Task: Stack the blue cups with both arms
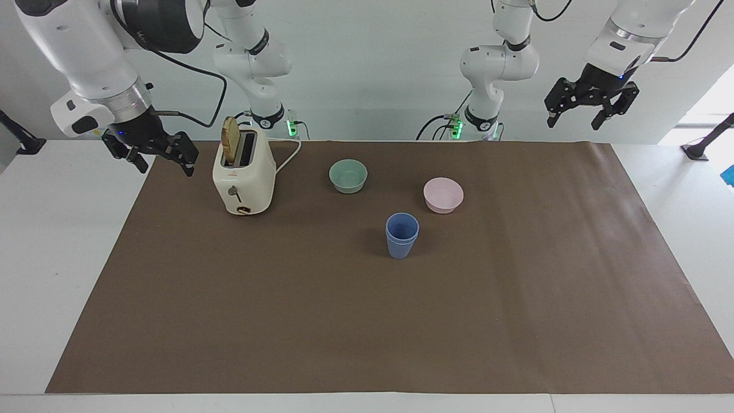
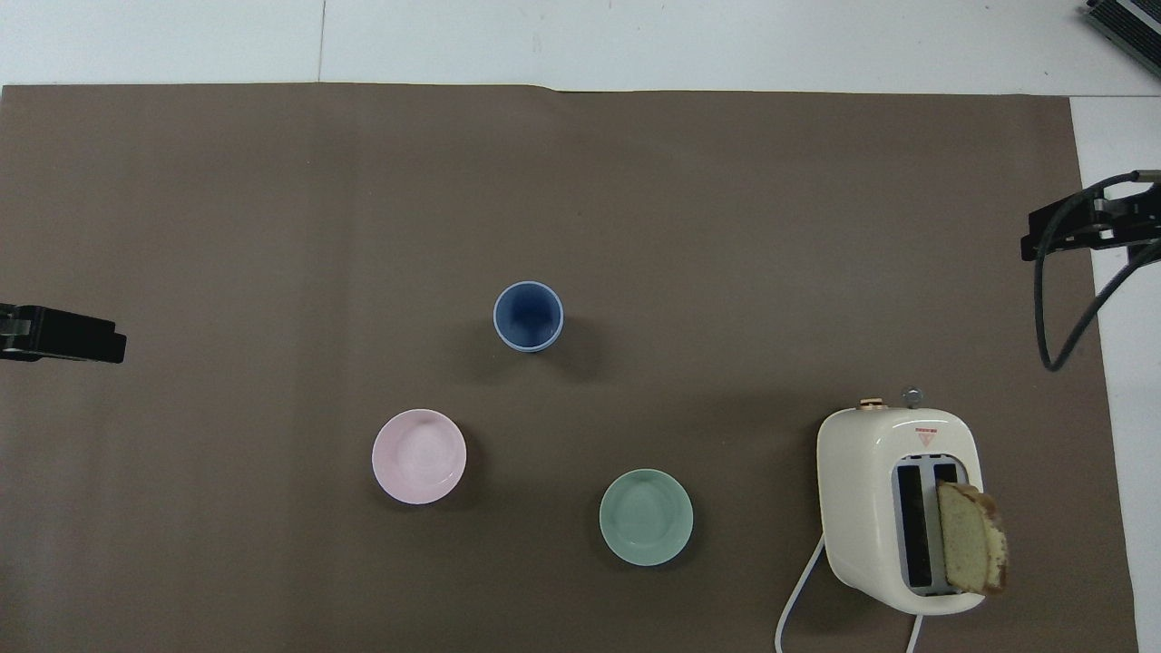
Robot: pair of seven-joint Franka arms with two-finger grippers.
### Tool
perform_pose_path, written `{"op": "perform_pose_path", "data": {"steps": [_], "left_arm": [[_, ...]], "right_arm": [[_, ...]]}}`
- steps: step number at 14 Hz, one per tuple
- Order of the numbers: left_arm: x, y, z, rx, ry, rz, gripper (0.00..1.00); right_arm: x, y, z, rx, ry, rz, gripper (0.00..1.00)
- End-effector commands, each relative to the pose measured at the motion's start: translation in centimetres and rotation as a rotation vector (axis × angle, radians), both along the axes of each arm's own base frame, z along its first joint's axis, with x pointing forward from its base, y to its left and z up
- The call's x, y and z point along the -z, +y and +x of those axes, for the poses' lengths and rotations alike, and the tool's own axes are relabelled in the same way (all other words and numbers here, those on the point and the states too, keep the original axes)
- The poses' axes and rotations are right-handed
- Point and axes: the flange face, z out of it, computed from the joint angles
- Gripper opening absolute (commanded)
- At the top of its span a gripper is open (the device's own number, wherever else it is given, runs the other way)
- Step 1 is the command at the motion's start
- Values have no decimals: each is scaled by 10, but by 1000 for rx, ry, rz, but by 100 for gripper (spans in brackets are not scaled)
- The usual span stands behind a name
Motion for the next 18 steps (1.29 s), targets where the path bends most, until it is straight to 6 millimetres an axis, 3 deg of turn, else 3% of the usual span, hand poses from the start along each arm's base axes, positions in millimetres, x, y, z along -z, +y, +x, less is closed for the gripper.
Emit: {"op": "perform_pose_path", "data": {"steps": [1,12,15,17,18], "left_arm": [[-3,3,-3,-3,9,8,100],[-3,6,-3,-2,8,6,100],[-5,-3,-4,9,8,16,100],[-2,15,-2,-34,13,16,100],[0,8,-2,-30,15,21,100]], "right_arm": [[-6,-1,-4,-15,-14,6,100],[-6,12,-3,-40,-14,11,100],[-7,11,-4,-37,-16,11,100],[-7,11,-4,-41,-15,11,100],[-7,12,-4,-41,-16,11,100]]}}
